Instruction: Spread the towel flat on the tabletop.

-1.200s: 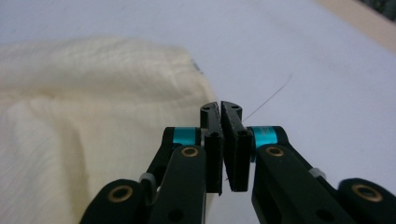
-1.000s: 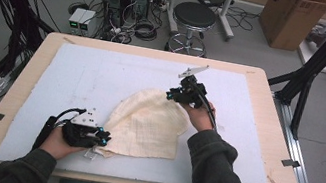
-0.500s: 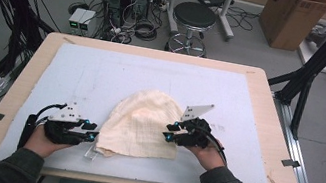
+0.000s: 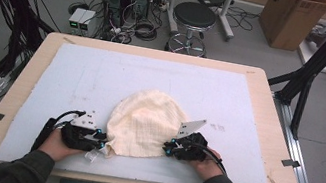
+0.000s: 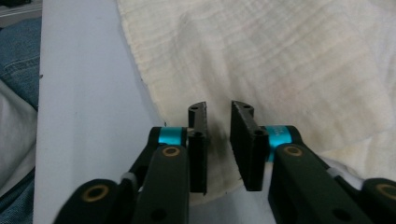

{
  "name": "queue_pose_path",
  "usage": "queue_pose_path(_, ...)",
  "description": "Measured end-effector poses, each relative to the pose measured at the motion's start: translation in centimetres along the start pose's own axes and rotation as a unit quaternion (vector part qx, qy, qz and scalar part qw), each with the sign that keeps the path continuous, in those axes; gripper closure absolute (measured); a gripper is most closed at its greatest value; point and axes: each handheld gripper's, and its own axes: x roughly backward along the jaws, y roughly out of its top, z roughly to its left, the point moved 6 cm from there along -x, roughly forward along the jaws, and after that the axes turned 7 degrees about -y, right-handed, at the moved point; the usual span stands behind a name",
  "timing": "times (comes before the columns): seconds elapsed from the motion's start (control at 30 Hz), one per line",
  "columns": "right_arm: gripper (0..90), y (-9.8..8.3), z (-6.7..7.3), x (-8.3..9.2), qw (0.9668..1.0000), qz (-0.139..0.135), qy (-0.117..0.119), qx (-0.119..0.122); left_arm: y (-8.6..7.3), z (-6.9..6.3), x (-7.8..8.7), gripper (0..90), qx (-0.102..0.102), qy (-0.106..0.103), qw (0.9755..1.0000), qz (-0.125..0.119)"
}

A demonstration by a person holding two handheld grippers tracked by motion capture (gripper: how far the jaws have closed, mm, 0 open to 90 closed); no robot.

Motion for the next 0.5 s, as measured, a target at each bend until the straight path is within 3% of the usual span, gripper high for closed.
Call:
queue_pose_path(0.17,88.2,-0.1,-0.1,0.2,0.9999,0.004,0.009,-0.002,0.8,-0.4,-0.6,87.2,-0.014,0.007,0.9999,-0.006)
queue_pose_path(0.37,88.3,0.3,0.0,1.7,0.9999,-0.015,0.006,-0.004,2.0,-1.3,1.3,88.1,-0.027,0.021,0.9987,-0.038)
queue_pose_path(0.5,88.3,0.9,0.5,3.5,0.9995,-0.033,-0.001,0.000,2.3,-1.7,2.4,88.1,-0.039,0.029,0.9982,-0.034)
